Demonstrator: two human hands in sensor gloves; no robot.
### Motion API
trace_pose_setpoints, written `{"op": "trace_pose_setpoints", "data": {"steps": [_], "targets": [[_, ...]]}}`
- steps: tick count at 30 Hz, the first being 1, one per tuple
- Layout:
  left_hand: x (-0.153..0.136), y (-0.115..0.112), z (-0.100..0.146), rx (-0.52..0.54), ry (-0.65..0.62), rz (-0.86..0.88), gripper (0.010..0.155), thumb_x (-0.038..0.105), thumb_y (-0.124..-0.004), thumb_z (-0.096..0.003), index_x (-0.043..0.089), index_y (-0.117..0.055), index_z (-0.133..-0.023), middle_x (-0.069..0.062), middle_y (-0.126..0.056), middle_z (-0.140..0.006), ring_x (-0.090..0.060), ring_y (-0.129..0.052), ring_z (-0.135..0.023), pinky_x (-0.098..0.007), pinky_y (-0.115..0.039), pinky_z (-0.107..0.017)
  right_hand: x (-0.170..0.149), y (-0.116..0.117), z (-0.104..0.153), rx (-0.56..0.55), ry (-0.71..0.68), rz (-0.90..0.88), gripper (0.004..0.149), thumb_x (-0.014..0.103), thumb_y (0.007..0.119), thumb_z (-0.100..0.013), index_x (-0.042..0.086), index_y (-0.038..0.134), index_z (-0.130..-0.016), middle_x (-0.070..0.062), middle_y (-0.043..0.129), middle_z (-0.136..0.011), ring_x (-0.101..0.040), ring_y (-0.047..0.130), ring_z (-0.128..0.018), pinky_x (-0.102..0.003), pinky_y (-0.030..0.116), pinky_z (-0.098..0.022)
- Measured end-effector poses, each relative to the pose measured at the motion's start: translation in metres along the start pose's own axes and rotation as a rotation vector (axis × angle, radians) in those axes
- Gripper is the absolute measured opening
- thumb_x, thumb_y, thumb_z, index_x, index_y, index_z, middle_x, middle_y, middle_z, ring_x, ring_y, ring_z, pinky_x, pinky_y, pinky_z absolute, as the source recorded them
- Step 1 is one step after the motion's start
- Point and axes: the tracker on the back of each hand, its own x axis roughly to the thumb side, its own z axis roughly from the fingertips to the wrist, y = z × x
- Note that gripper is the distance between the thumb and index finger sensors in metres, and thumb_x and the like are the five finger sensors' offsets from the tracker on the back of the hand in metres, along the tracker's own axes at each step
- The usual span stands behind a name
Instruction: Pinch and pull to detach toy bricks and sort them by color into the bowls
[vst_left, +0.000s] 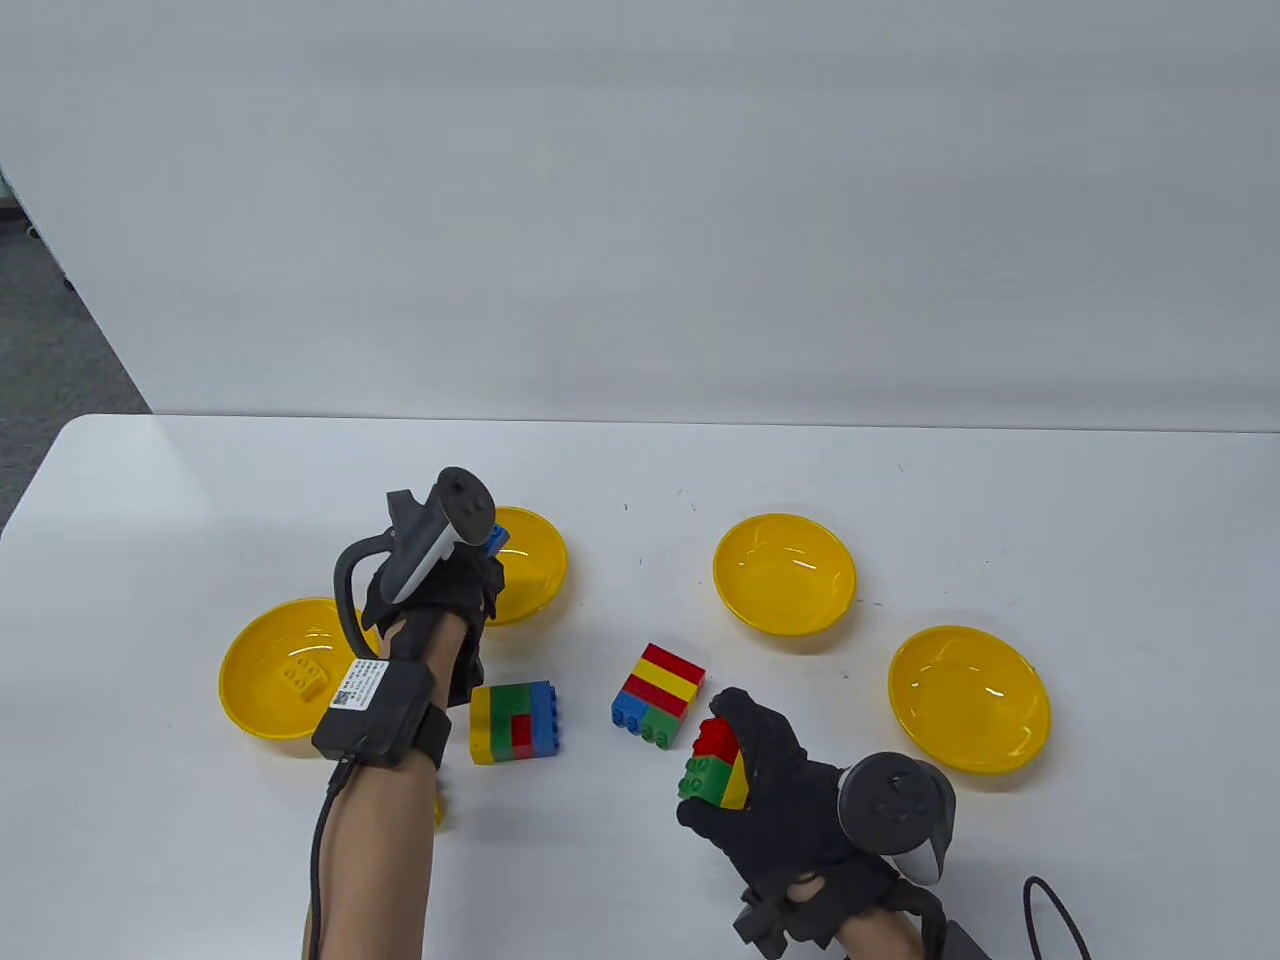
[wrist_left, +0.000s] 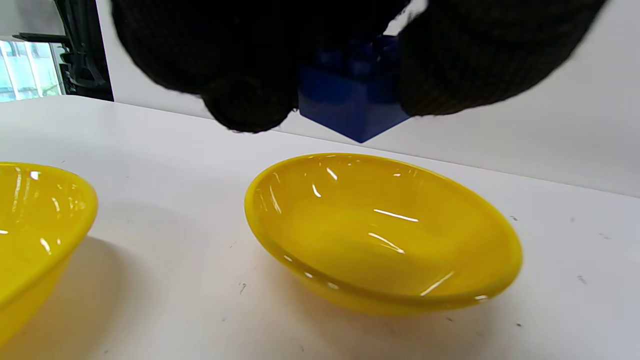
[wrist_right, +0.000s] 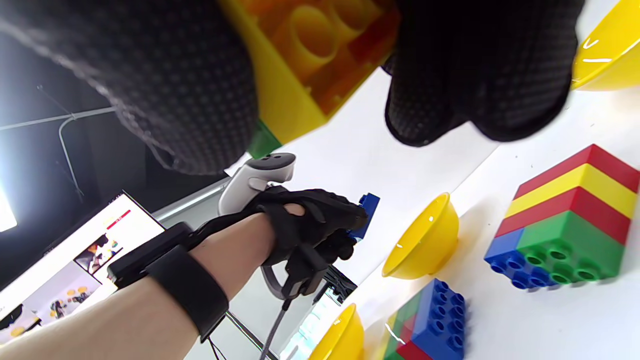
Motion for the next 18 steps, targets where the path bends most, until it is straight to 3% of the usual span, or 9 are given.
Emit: {"op": "trace_pose_setpoints", "data": {"steps": [5,8,14,16,18], "targets": [[0.002,-0.012,-0.008,0.060,-0.028,-0.008,0.070,0.049,-0.088,-0.0478,0.020,-0.063,-0.107,-0.018,-0.077,-0.100,-0.038,-0.093,-0.077,-0.052,-0.083,-0.052,-0.003,0.002,0.000,0.011,0.008,0.020,0.094,0.039,0.098,-0.032,-0.006,0.050,-0.099,-0.036,0.061,-0.093,-0.043,0.095,-0.058,-0.053,0.090,-0.036],[-0.005,-0.007,-0.001,0.104,-0.037,0.064,0.074,0.055,-0.084,-0.0481,0.020,-0.059,-0.108,-0.019,-0.071,-0.105,-0.040,-0.090,-0.082,-0.054,-0.082,-0.054,-0.003,0.002,0.000,0.009,0.017,0.033,0.094,0.039,0.098,-0.032,-0.006,0.049,-0.099,-0.036,0.060,-0.093,-0.043,0.094,-0.059,-0.053,0.090,-0.036],[-0.010,0.030,0.051,0.247,-0.229,0.304,0.067,0.055,-0.082,-0.0475,0.020,-0.069,-0.103,-0.020,-0.078,-0.100,-0.040,-0.094,-0.077,-0.054,-0.084,-0.051,-0.001,0.002,0.001,-0.016,0.003,0.048,0.095,0.038,0.098,-0.032,-0.006,0.047,-0.100,-0.036,0.058,-0.093,-0.043,0.093,-0.060,-0.054,0.089,-0.037],[-0.007,0.037,0.074,0.200,-0.330,0.427,0.065,0.055,-0.081,-0.0478,0.019,-0.072,-0.102,-0.020,-0.081,-0.098,-0.041,-0.096,-0.075,-0.055,-0.085,-0.050,0.003,0.002,0.002,-0.047,-0.026,0.062,0.095,0.038,0.098,-0.032,-0.006,0.047,-0.100,-0.036,0.057,-0.094,-0.043,0.092,-0.061,-0.054,0.089,-0.038],[-0.001,0.038,0.096,0.085,-0.509,0.578,0.064,0.055,-0.080,-0.0485,0.019,-0.074,-0.101,-0.020,-0.083,-0.097,-0.041,-0.097,-0.073,-0.055,-0.085,-0.050,0.008,0.001,0.004,-0.084,-0.062,0.078,0.095,0.037,0.097,-0.032,-0.006,0.046,-0.100,-0.036,0.056,-0.094,-0.044,0.092,-0.061,-0.054,0.088,-0.039]]}}
